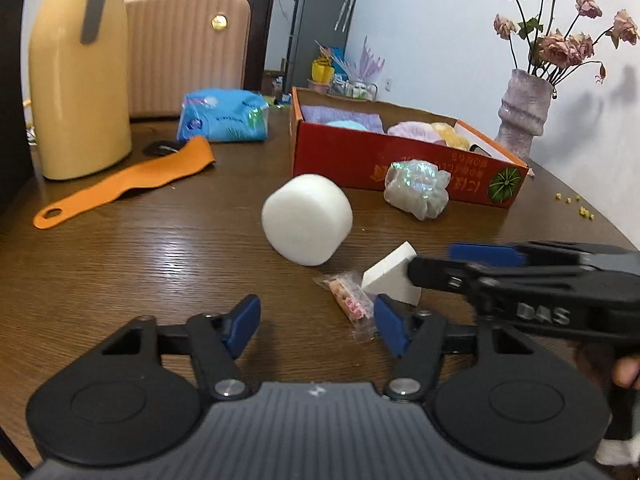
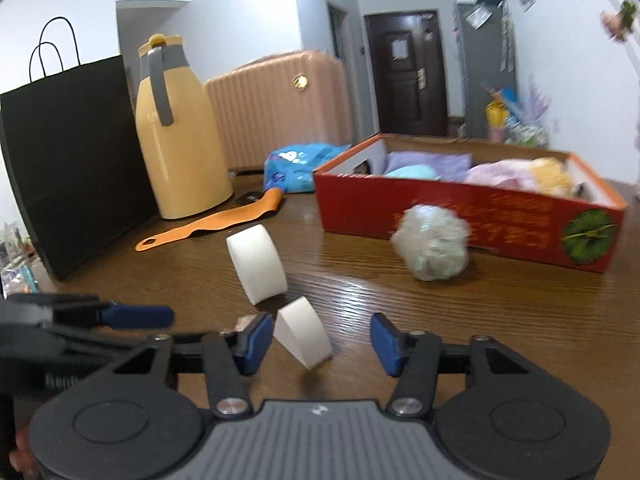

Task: Organize soft objects
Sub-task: 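Move both open tools back toward the snack packet and white sponge wedge, then close the left tool on the snack packet while the right tool grasps the sponge wedge, then drop the snack packet from the left tool while the right tool drops the wedge, into the box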

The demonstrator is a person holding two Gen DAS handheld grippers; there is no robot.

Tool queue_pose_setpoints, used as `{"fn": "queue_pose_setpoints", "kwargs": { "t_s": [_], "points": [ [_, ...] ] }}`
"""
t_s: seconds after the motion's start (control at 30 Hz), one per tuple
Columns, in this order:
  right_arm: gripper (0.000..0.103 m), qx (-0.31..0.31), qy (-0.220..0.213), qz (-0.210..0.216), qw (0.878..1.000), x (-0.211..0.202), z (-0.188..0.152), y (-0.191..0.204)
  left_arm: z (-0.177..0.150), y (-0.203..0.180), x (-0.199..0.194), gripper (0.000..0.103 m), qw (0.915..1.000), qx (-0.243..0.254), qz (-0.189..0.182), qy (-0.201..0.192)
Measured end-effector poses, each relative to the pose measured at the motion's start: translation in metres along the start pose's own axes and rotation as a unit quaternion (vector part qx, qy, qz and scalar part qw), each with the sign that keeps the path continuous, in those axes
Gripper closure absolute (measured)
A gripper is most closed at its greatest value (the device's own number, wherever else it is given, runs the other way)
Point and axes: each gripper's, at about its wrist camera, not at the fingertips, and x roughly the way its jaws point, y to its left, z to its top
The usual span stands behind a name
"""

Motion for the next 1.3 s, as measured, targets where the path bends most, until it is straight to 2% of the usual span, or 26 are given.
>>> {"fn": "queue_pose_setpoints", "kwargs": {
  "t_s": [0.13, 0.27, 0.37, 0.4, 0.57, 1.0, 1.13, 1.23, 1.3],
  "points": [
    [0.082, 0.028, 0.007, 0.044, 0.999, 0.01, 0.003, -0.01, 0.004, -0.002, 0.014, 0.039, 0.9997, -0.004, -0.017, 0.018],
    [0.082, 0.049, -0.013, 0.024, 0.998, -0.009, 0.0, -0.024, 0.008, -0.018, 0.028, 0.042, 0.9997, 0.018, -0.012, 0.014],
    [0.083, 0.068, -0.023, 0.005, 0.997, -0.025, -0.004, -0.036, 0.008, -0.033, 0.035, 0.061, 0.9991, 0.039, -0.012, 0.01],
    [0.083, 0.071, -0.026, -0.001, 0.997, -0.031, -0.006, -0.039, 0.007, -0.038, 0.035, 0.075, 0.9987, 0.05, -0.008, 0.008],
    [0.083, 0.081, -0.027, -0.02, 0.996, -0.051, -0.019, -0.048, 0.003, -0.051, 0.03, 0.08, 0.9981, 0.06, -0.016, 0.005],
    [0.083, 0.097, -0.069, -0.044, 0.992, -0.134, -0.041, -0.052, -0.002, -0.09, -0.039, 0.08, 0.9954, 0.063, -0.064, -0.035],
    [0.083, 0.085, -0.095, -0.052, 0.99, -0.149, -0.023, -0.064, 0.032, -0.089, -0.041, 0.08, 0.9922, 0.057, -0.098, -0.052],
    [0.083, 0.06, -0.123, -0.061, 0.989, -0.155, 0.012, -0.083, 0.084, -0.091, -0.031, 0.08, 0.9872, 0.078, -0.122, -0.067],
    [0.083, 0.04, -0.131, -0.067, 0.988, -0.146, 0.045, -0.102, 0.125, -0.094, -0.01, 0.08, 0.9851, 0.088, -0.134, -0.063]
  ]
}}
